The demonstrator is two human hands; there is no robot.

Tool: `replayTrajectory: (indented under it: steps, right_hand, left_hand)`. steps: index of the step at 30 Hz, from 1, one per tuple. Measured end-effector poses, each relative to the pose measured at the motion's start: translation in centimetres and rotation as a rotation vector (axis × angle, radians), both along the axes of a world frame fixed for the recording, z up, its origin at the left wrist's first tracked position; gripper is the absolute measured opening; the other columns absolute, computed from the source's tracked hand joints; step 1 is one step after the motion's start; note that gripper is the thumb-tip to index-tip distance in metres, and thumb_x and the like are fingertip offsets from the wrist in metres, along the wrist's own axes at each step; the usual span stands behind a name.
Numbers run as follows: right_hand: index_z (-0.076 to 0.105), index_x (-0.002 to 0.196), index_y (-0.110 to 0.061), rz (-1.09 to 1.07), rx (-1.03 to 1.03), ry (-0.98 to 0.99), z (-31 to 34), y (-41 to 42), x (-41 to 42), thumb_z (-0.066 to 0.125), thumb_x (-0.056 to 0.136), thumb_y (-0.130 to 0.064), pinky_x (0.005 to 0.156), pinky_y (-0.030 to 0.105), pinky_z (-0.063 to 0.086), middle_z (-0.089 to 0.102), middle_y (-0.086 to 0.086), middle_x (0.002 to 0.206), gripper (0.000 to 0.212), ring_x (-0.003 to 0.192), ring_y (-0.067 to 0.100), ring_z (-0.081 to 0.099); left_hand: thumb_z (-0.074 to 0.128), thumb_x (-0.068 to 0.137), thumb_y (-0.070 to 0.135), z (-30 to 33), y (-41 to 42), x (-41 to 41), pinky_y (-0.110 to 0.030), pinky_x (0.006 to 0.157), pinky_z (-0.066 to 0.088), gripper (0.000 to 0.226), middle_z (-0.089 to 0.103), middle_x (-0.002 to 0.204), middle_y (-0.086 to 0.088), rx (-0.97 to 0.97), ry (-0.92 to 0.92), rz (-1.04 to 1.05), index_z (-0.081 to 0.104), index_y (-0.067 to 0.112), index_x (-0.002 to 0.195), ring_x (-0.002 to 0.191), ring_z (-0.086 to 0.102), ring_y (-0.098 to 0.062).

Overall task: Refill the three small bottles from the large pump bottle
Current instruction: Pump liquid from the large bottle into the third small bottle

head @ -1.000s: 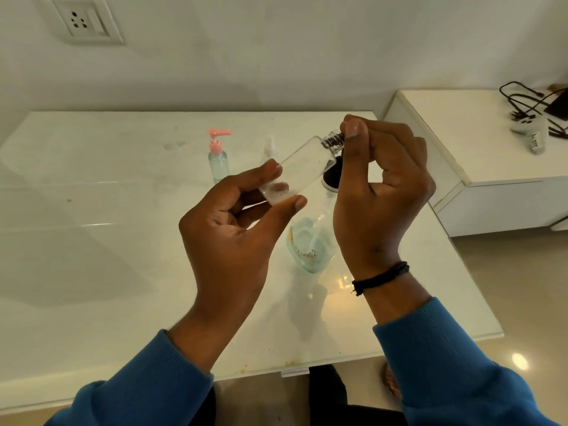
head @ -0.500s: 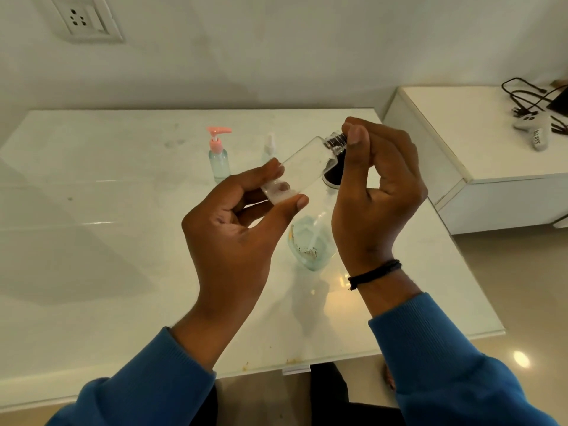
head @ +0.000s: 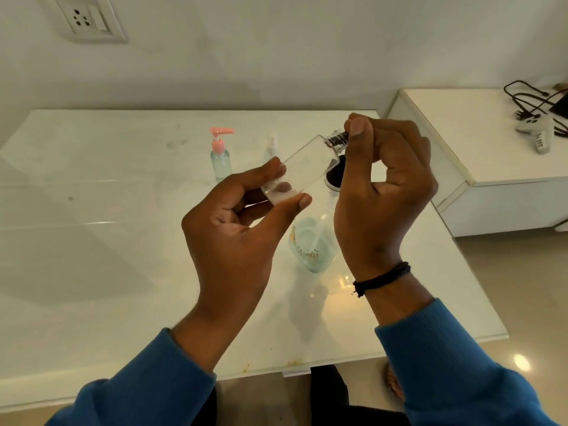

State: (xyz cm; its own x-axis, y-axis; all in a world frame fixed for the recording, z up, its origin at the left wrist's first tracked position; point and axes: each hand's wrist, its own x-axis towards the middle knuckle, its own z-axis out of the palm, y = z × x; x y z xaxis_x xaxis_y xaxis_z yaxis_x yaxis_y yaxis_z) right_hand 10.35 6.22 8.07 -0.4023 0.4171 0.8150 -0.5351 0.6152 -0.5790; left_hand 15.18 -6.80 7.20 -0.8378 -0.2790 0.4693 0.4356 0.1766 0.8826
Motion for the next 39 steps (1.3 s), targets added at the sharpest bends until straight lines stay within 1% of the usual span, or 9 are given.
replayTrajectory:
  steps: [2, 4, 9, 14, 19, 23, 29, 33, 39]
  right_hand:
    - [0.075, 0.089, -0.003, 0.032, -0.005, -0.010, -0.45, 0.03, 0.07, 0.062, 0.099, -0.012, 0.072, 0.051, 0.052, 0.069, -0.004, 0.093, 0.019, 0.084, 0.011, 0.062]
    - [0.076, 0.092, -0.005, 0.044, -0.006, -0.023, -0.64, 0.16, 0.02, 0.062, 0.100, -0.011, 0.072, 0.055, 0.052, 0.069, -0.006, 0.096, 0.017, 0.088, 0.008, 0.062]
    - [0.074, 0.083, -0.003, 0.022, 0.029, -0.019, 0.13, 0.31, -0.02, 0.064, 0.098, -0.011, 0.070, 0.045, 0.048, 0.065, -0.007, 0.086, 0.020, 0.079, 0.005, 0.056]
    - [0.075, 0.088, -0.002, 0.062, -0.009, -0.019, -0.54, 0.03, 0.06, 0.062, 0.099, -0.008, 0.069, 0.053, 0.052, 0.068, -0.005, 0.093, 0.018, 0.083, 0.016, 0.065]
    - [0.075, 0.084, -0.005, 0.020, 0.007, -0.043, 0.18, 0.08, -0.07, 0.064, 0.098, -0.013, 0.070, 0.045, 0.048, 0.066, -0.008, 0.086, 0.020, 0.078, 0.006, 0.056]
    - [0.075, 0.089, -0.005, 0.029, -0.011, -0.036, -0.44, 0.25, 0.04, 0.062, 0.100, -0.012, 0.070, 0.052, 0.049, 0.068, -0.008, 0.092, 0.019, 0.084, 0.006, 0.059]
    - [0.075, 0.087, -0.005, 0.021, -0.003, -0.042, -0.01, 0.17, 0.02, 0.063, 0.099, -0.013, 0.071, 0.047, 0.049, 0.066, -0.009, 0.088, 0.019, 0.080, 0.002, 0.056]
    - [0.075, 0.089, -0.005, 0.042, -0.024, -0.029, -0.60, 0.19, -0.02, 0.061, 0.100, -0.010, 0.071, 0.055, 0.051, 0.067, -0.008, 0.093, 0.018, 0.086, 0.004, 0.060]
    - [0.075, 0.086, -0.007, 0.023, -0.028, -0.059, 0.08, 0.27, -0.11, 0.063, 0.099, -0.014, 0.070, 0.048, 0.049, 0.065, -0.010, 0.086, 0.019, 0.079, 0.001, 0.056]
  left_hand:
    - [0.085, 0.080, 0.011, 0.09, 0.08, 0.06, -0.014, 0.082, 0.056, 0.037, 0.072, 0.108, 0.010, -0.014, 0.000, 0.005, 0.072, 0.003, 0.114, 0.098, 0.072, 0.001]
    - [0.086, 0.079, 0.011, 0.06, 0.16, 0.09, -0.014, 0.081, 0.057, 0.037, 0.073, 0.106, 0.010, -0.004, -0.003, 0.007, 0.073, 0.004, 0.113, 0.096, 0.072, -0.001]
    - [0.085, 0.079, 0.012, -0.12, 0.15, 0.07, -0.017, 0.084, 0.057, 0.038, 0.074, 0.108, 0.008, 0.016, -0.012, -0.004, 0.072, 0.006, 0.115, 0.098, 0.073, -0.004]
    - [0.085, 0.079, 0.013, -0.01, 0.19, 0.09, -0.015, 0.083, 0.057, 0.038, 0.073, 0.108, 0.010, 0.014, -0.018, 0.003, 0.073, 0.006, 0.114, 0.098, 0.073, -0.002]
    - [0.085, 0.079, 0.013, 0.01, 0.22, 0.15, -0.013, 0.083, 0.056, 0.038, 0.073, 0.107, 0.009, 0.015, -0.012, -0.006, 0.072, 0.006, 0.114, 0.097, 0.072, 0.000]
    - [0.085, 0.079, 0.013, -0.02, 0.30, 0.14, -0.015, 0.082, 0.057, 0.038, 0.073, 0.108, 0.008, -0.010, -0.008, 0.002, 0.073, 0.005, 0.114, 0.098, 0.073, -0.002]
    - [0.085, 0.079, 0.013, -0.03, 0.25, 0.18, -0.015, 0.083, 0.057, 0.038, 0.073, 0.108, 0.010, 0.019, -0.015, -0.011, 0.073, 0.008, 0.114, 0.098, 0.072, -0.002]
    - [0.086, 0.078, 0.011, -0.07, 0.33, 0.16, -0.016, 0.082, 0.057, 0.038, 0.074, 0.108, 0.007, 0.016, -0.020, -0.007, 0.073, 0.007, 0.114, 0.097, 0.073, -0.004]
    - [0.085, 0.079, 0.013, 0.08, 0.38, 0.24, -0.013, 0.083, 0.056, 0.038, 0.072, 0.107, 0.012, 0.013, -0.012, -0.017, 0.072, 0.009, 0.114, 0.098, 0.072, 0.001]
